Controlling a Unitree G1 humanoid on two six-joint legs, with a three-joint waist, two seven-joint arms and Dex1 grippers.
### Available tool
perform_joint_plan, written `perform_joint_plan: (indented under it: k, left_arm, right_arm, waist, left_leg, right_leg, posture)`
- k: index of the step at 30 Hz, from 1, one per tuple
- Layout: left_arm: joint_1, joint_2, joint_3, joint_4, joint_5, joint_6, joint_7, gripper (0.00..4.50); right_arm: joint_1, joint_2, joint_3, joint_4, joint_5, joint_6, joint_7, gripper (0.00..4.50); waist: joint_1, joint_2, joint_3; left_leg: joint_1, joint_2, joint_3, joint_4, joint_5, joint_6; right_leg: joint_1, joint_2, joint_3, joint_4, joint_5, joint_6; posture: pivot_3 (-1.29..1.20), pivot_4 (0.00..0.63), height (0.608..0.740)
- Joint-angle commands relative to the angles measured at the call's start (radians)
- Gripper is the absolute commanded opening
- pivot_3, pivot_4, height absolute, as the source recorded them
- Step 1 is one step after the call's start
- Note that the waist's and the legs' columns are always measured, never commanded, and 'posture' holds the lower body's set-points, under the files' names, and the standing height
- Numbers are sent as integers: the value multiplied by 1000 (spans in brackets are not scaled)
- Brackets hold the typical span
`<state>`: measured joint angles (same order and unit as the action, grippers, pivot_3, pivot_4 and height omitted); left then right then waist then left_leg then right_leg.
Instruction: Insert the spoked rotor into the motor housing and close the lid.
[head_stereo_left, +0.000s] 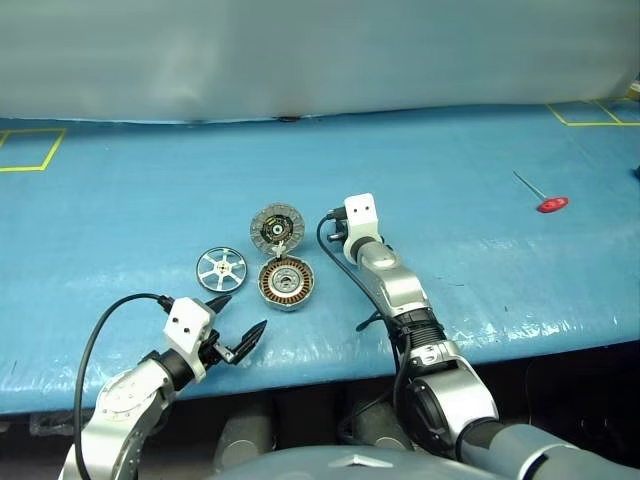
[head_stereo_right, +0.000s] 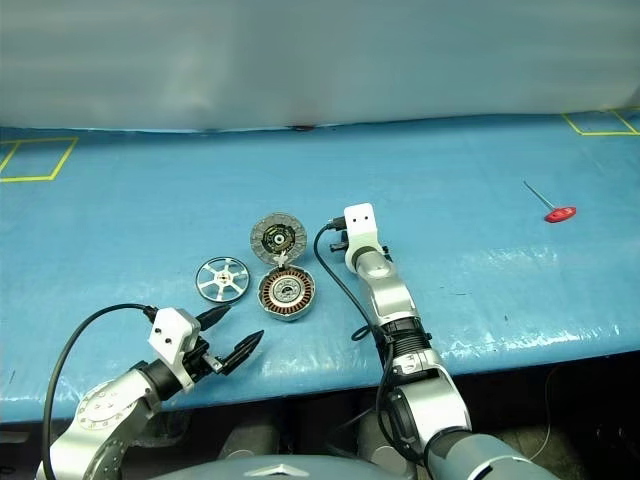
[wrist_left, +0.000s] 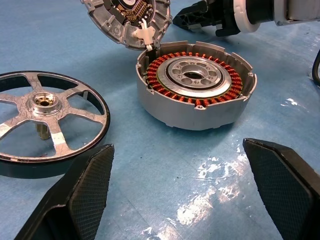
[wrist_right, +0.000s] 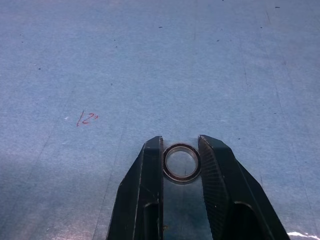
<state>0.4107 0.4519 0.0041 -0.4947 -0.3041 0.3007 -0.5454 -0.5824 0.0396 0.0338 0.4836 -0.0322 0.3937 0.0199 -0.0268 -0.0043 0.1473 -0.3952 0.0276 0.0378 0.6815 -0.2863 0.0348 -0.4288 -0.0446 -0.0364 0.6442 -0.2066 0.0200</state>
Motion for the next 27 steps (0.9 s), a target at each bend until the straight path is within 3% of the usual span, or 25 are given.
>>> perform_joint_plan:
  k: [1, 6, 16, 27]
  left_arm:
    - [9, -6, -10, -16, 25, -51, 0, 4500]
    - [39, -34, -30, 23, 56, -166, -8, 4500]
    - [69, -64, -35, 38, 59, -202, 4, 4500]
    - [76, -54, -31, 64, 71, -261, -22, 4500]
  right_arm:
    - [10, -2, 7, -46, -1, 10, 2, 669]
    - [37, -18, 49, -142, -19, 54, 29, 669]
    - [152, -131, 144, -542, -30, 256, 156, 669]
    - [252, -220, 220, -958, 81, 445, 332, 669]
  waist:
    - [0, 0, 0]
    - [0, 0, 0]
    - [2, 0, 0]
    - [4, 0, 0]
  left_leg:
    - [0, 0, 0, 0, 0, 0]
    - [0, 0, 0, 0, 0, 0]
    - [0, 0, 0, 0, 0, 0]
    - [0, 0, 0, 0, 0, 0]
  right_leg:
    - [0, 0, 0, 0, 0, 0]
    - [0, 0, 0, 0, 0, 0]
    - [-1, 0, 0, 0, -1, 0]
    - [-1, 0, 0, 0, -4, 4]
  posture:
    - [0, 150, 740]
    - [0, 150, 740]
    - [0, 150, 740]
    - [0, 150, 740]
